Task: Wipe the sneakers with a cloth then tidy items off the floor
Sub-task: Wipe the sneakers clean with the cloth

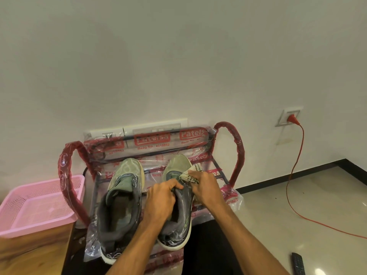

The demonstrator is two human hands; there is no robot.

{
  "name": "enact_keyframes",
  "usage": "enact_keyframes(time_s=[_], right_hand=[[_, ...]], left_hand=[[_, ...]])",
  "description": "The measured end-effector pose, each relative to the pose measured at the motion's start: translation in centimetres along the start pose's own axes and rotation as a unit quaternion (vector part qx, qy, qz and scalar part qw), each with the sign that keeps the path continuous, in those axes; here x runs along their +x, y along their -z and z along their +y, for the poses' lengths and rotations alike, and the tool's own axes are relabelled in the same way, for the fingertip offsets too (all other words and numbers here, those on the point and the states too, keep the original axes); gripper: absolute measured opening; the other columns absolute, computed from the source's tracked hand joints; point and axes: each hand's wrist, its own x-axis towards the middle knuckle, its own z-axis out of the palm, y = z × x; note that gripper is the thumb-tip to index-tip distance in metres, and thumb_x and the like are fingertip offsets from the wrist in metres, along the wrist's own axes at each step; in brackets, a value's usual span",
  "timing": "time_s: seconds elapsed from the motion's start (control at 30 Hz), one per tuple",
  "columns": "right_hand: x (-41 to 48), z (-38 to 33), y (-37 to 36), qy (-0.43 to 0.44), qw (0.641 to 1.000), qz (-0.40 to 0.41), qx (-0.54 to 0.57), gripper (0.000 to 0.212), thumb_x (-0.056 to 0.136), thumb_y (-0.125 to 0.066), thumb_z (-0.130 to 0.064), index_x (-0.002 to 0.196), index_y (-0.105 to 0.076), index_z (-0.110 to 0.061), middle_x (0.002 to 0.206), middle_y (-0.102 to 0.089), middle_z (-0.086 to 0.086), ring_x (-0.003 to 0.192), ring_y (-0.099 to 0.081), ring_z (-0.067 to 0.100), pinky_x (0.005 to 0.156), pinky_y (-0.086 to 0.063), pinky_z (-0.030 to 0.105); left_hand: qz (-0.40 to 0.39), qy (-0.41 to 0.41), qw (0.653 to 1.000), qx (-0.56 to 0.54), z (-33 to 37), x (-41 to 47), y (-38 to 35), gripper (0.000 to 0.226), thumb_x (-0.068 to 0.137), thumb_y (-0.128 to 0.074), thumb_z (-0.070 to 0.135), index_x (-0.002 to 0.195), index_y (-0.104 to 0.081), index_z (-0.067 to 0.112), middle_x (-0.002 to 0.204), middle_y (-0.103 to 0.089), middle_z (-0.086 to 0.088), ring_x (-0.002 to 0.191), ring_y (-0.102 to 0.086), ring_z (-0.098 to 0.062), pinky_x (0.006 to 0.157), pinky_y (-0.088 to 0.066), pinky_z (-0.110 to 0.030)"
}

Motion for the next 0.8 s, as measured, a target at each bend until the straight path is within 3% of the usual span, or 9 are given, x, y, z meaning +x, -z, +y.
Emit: enact_keyframes(time_s=[0.1, 0.27, 0.4, 0.6, 0.8], right_hand=[[1.0, 0.3, 0.2, -0.018, 0.999, 0.028, 0.0, 0.028, 0.09, -0.066, -0.013, 0.118, -0.066, -0.017, 0.11, -0.07, 0.005, 0.096, -0.068, 0.02, 0.082, -0.053, 0.027], [0.7, -0.8, -0.2, -0.024, 0.995, 0.013, 0.097, 0.038, 0.091, -0.065, -0.034, 0.126, -0.061, -0.021, 0.11, -0.069, 0.0, 0.099, -0.063, 0.017, 0.085, -0.052, 0.031], [0.7, 0.1, 0.2, -0.041, 0.994, 0.007, 0.099, 0.038, 0.094, -0.062, -0.024, 0.131, -0.057, -0.021, 0.116, -0.068, 0.003, 0.104, -0.063, 0.019, 0.089, -0.052, 0.033], [0.4, -0.9, 0.3, -0.041, 0.999, -0.017, -0.016, 0.016, 0.095, -0.059, -0.019, 0.105, -0.069, -0.013, 0.087, -0.071, 0.005, 0.072, -0.066, 0.021, 0.071, -0.057, 0.035], [-0.9, -1.2, -0.6, -0.037, 0.999, -0.023, -0.033, 0.011, 0.091, -0.058, -0.019, 0.091, -0.069, -0.015, 0.079, -0.069, 0.003, 0.071, -0.067, 0.022, 0.069, -0.057, 0.04]], left_hand=[[0.008, 0.004, 1.0, 0.001, -0.1, -0.1, -0.1, 0.047, 0.081, -0.053, -0.01, 0.094, -0.077, 0.029, 0.092, -0.075, -0.001, 0.068, -0.065, -0.018, 0.068, -0.055, -0.032], [0.006, 0.022, 0.999, -0.027, -0.7, 0.2, 0.1, 0.049, 0.081, -0.051, -0.011, 0.094, -0.075, 0.029, 0.083, -0.073, 0.0, 0.061, -0.06, -0.013, 0.064, -0.053, -0.033], [0.001, 0.027, 0.999, -0.027, -0.2, 0.2, 0.1, 0.047, 0.082, -0.05, -0.011, 0.094, -0.076, 0.027, 0.084, -0.069, 0.003, 0.06, -0.057, -0.015, 0.063, -0.051, -0.032], [-0.003, 0.029, 0.999, -0.027, -0.4, 0.4, 0.4, 0.048, 0.083, -0.049, -0.012, 0.097, -0.074, 0.027, 0.086, -0.072, 0.0, 0.061, -0.059, -0.014, 0.066, -0.054, -0.032], [0.007, -0.012, 1.0, -0.017, 0.0, 0.1, 0.6, 0.047, 0.08, -0.05, -0.013, 0.091, -0.075, 0.025, 0.081, -0.068, 0.003, 0.064, -0.059, -0.014, 0.066, -0.054, -0.033]])
